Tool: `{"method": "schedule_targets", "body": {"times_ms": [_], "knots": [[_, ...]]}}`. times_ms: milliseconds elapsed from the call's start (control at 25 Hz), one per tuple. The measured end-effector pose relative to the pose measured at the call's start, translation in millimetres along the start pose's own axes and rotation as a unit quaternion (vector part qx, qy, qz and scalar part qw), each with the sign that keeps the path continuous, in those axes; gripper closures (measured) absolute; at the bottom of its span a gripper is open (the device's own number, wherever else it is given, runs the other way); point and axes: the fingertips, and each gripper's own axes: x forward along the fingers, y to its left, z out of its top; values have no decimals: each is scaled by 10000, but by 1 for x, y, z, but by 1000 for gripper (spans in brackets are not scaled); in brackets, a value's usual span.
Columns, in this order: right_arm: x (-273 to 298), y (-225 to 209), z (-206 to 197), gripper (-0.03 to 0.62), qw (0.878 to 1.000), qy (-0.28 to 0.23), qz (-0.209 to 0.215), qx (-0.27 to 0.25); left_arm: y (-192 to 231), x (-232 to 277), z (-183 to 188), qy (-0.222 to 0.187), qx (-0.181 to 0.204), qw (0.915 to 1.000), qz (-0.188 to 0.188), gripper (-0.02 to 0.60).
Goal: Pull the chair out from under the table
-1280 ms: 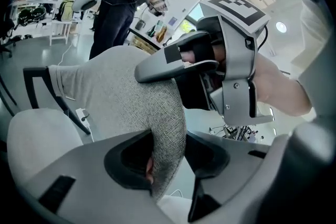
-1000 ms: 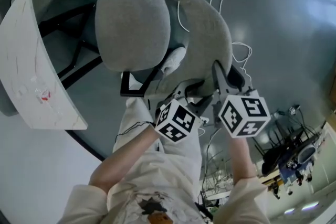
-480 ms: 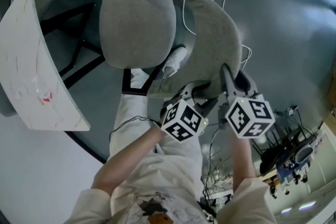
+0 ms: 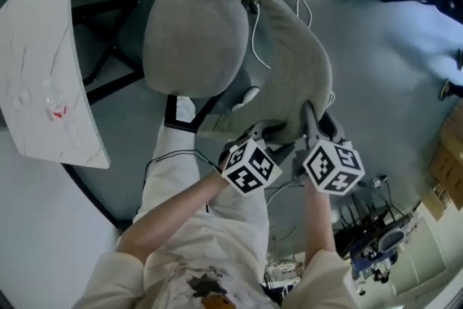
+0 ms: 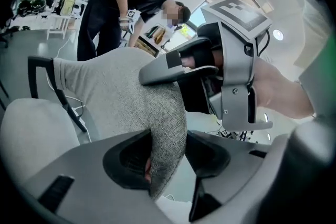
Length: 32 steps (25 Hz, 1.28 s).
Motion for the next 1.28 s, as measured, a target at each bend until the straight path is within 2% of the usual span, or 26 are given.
{"method": "schedule_targets", "body": {"times_ms": [200,400,640,800,1000,1160,1280], "knots": [[4,-9,11,484,9990,118,338,-270,1,17,11,-154,-208,9991,348,393],[4,-26,14,484,9974,202,481,-487,-7,39,19,-286,-470,9967,604,393],[0,-28,19,480,9968,201,598,-498,-7,42,24,-440,-493,9928,1002,393],[-12,-28,18,477,9961,326,583,-573,-16,27,32,-684,-704,9896,1055,393],[-37,-30,9,477,9974,288,362,-556,-34,-5,44,-975,-585,9872,1120,393],[-53,-18,-4,477,9969,404,483,-462,-40,-34,49,-1181,-635,9821,1325,393],[-79,0,-21,477,9950,489,504,-713,-57,-69,38,-1299,-817,9777,1436,395]]}}
